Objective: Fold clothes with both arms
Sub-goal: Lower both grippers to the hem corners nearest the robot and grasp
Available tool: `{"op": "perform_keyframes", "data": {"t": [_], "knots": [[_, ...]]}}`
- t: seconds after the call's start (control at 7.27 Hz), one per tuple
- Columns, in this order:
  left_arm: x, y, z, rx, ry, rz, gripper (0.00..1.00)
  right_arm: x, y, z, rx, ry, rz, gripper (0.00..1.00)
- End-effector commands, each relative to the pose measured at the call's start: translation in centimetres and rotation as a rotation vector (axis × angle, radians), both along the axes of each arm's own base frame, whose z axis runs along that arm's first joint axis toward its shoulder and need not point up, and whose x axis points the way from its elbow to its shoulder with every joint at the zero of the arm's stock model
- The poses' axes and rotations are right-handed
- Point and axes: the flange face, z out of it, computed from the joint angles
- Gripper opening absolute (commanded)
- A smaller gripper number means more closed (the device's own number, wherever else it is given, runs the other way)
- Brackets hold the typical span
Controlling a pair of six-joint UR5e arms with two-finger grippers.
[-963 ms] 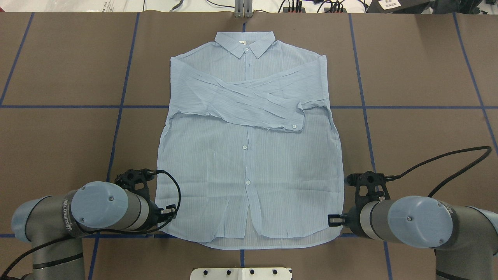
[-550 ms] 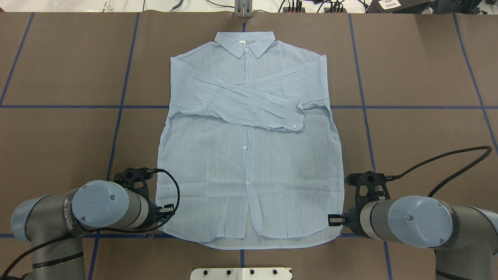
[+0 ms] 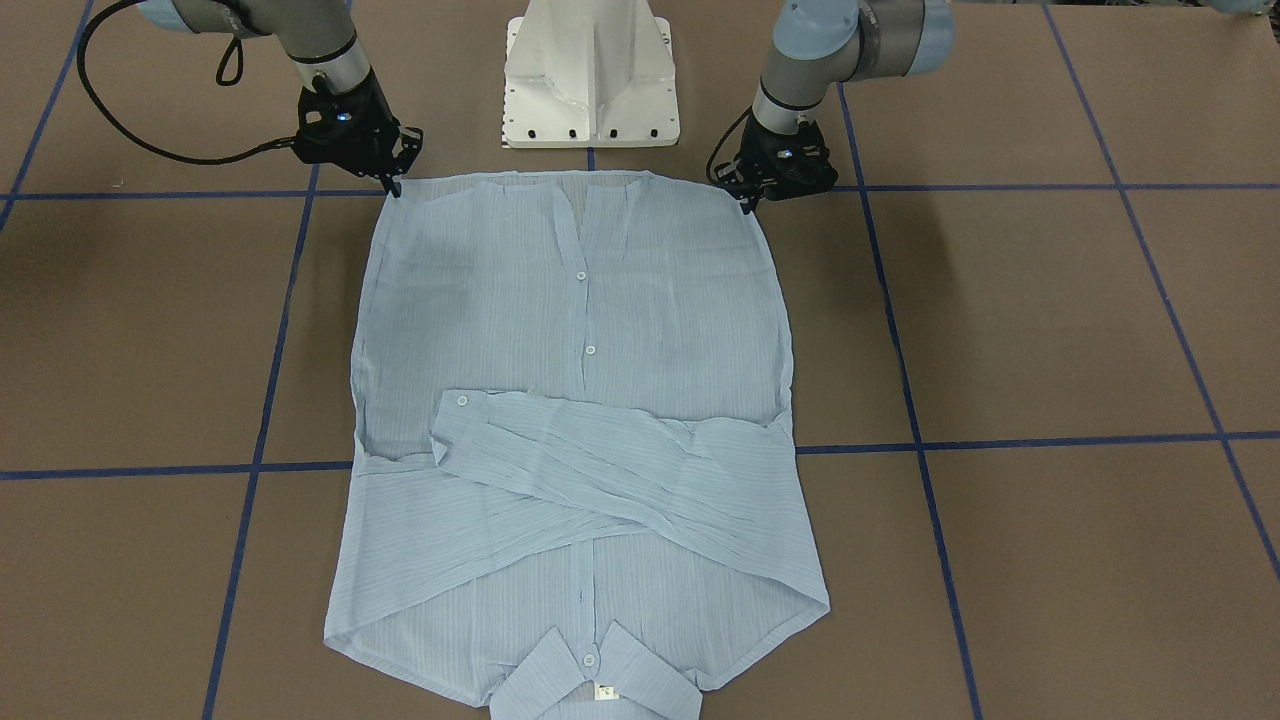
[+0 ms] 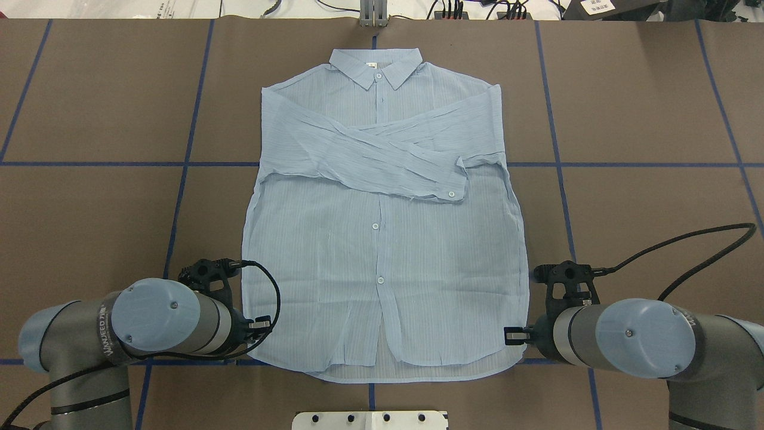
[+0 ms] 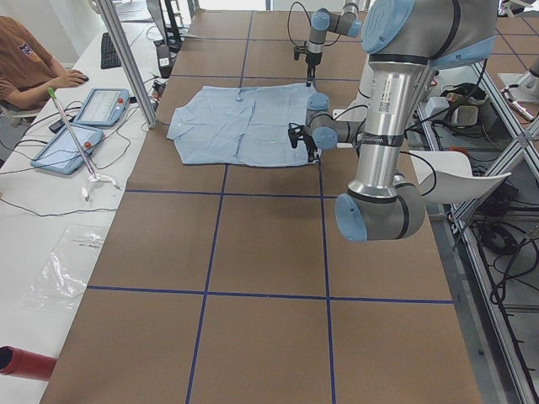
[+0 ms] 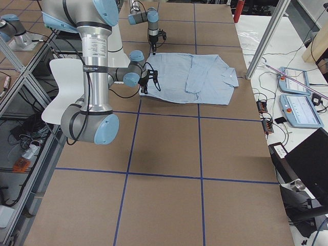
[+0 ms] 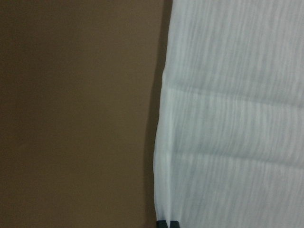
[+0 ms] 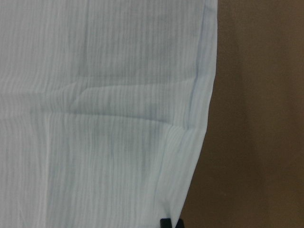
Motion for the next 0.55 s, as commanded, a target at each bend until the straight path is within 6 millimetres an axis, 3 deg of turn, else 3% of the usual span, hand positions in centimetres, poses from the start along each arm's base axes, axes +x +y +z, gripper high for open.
{"op": "perform_keyframes", "data": {"t": [0.0,0.41], "knots": [[-0.9,-0.4,-0.8,0.038,0.015,0.019,0.0,0.7,-1.4,0.0,-0.001,-0.001,0.026,0.0],[-2.1,-1.5,-1.3,0.07,0.028,0.018,0.0,2.5,-3.6,-0.5,-0.024,-0.023,0.049,0.0]]}}
